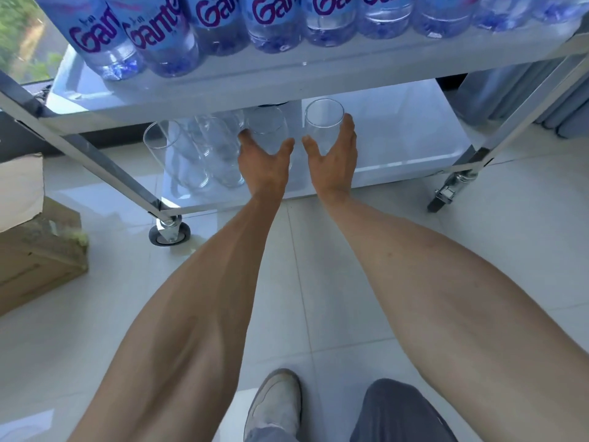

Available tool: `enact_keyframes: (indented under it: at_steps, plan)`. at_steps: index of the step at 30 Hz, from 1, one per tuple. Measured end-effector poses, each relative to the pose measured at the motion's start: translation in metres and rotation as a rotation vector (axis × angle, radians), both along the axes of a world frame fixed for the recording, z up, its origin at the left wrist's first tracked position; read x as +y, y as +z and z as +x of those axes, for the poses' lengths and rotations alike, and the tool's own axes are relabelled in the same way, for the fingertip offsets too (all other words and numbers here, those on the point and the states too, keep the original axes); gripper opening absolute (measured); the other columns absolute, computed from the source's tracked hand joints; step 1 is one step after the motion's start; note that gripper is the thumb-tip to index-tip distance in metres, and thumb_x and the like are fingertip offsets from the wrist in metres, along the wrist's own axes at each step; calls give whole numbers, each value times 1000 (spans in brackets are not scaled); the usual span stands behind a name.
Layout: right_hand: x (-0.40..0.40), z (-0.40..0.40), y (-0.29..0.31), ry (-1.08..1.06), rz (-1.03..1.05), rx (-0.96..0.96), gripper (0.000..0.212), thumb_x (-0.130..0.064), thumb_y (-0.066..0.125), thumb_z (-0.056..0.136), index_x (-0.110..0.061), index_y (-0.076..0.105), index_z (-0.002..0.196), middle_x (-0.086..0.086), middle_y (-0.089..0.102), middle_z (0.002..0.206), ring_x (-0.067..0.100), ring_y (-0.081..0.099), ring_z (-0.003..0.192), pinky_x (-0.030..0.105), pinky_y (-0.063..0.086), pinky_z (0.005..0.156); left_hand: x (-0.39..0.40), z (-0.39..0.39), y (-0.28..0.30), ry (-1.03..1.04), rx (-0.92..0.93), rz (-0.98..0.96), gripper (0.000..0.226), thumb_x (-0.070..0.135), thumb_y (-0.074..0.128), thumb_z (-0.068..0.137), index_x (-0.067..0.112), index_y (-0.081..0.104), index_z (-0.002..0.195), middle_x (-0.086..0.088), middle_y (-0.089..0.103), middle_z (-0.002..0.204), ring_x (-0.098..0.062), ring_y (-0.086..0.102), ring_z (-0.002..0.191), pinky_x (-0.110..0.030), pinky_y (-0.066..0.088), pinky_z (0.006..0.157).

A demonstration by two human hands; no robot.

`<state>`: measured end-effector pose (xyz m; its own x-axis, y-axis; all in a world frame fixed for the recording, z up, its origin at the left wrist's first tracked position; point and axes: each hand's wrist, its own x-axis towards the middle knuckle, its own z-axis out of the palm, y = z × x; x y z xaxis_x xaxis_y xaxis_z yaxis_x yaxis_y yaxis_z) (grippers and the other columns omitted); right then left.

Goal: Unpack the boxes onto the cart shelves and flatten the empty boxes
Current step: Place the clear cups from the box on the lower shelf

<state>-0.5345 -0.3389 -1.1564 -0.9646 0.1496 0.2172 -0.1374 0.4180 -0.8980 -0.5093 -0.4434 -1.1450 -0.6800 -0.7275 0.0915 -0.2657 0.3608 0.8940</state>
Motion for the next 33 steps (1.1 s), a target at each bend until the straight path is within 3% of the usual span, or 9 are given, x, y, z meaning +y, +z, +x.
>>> enact_keyframes:
  at_steps: [8, 11, 13, 15, 22, 28, 33]
  plan:
    - [9, -1, -17, 56, 24, -64, 97, -14, 71, 74, -17, 19, 156, 4, 41, 151, 24, 44, 134, 30, 39, 102, -1, 11, -11, -81, -15, -57, 89, 24, 77, 73, 12, 33, 149, -12, 53, 141, -23, 49, 132, -34, 44, 106]
    - [13, -2, -25, 64, 76, -134, 88, -13, 72, 78, -10, 26, 153, 9, 44, 146, 24, 45, 132, 26, 35, 103, 1, 12, -16, -63, -34, -59, 86, 25, 76, 73, 13, 34, 148, -12, 56, 137, -24, 53, 127, -27, 44, 100]
    - [12, -2, -28, 61, 86, -150, 77, -7, 69, 78, -12, 36, 148, 10, 52, 132, 25, 52, 118, 23, 37, 93, 1, 14, -20, -40, -64, -62, 80, 26, 75, 74, 11, 38, 144, -12, 62, 128, -26, 59, 116, -23, 45, 91]
    - [10, -2, -30, 60, 87, -148, 73, -2, 67, 78, -14, 39, 145, 10, 56, 120, 25, 56, 109, 24, 39, 86, 1, 17, -23, -27, -87, -72, 75, 28, 75, 75, 10, 42, 141, -11, 66, 118, -28, 62, 107, -28, 49, 89]
    - [2, -10, -33, 87, 128, -154, 75, -4, 67, 84, -16, 34, 150, 11, 56, 126, 26, 56, 114, 28, 41, 92, 8, 13, -27, 33, -109, -62, 65, 27, 76, 81, 4, 48, 134, -13, 68, 115, -33, 63, 106, -40, 51, 93]
    - [-7, -12, -35, 52, 146, -173, 79, -4, 68, 85, -20, 31, 152, 9, 57, 128, 28, 56, 117, 33, 44, 94, 8, 6, -25, 56, -139, -59, 60, 27, 74, 84, 2, 49, 133, -13, 66, 119, -33, 61, 111, -41, 49, 97]
    - [-12, -17, -29, 53, 224, -224, 80, -13, 69, 86, -25, 27, 153, 9, 60, 126, 32, 56, 117, 43, 49, 96, 9, 15, -24, 70, -148, -74, 47, 26, 73, 84, 4, 54, 121, -11, 68, 109, -31, 64, 101, -38, 52, 90]
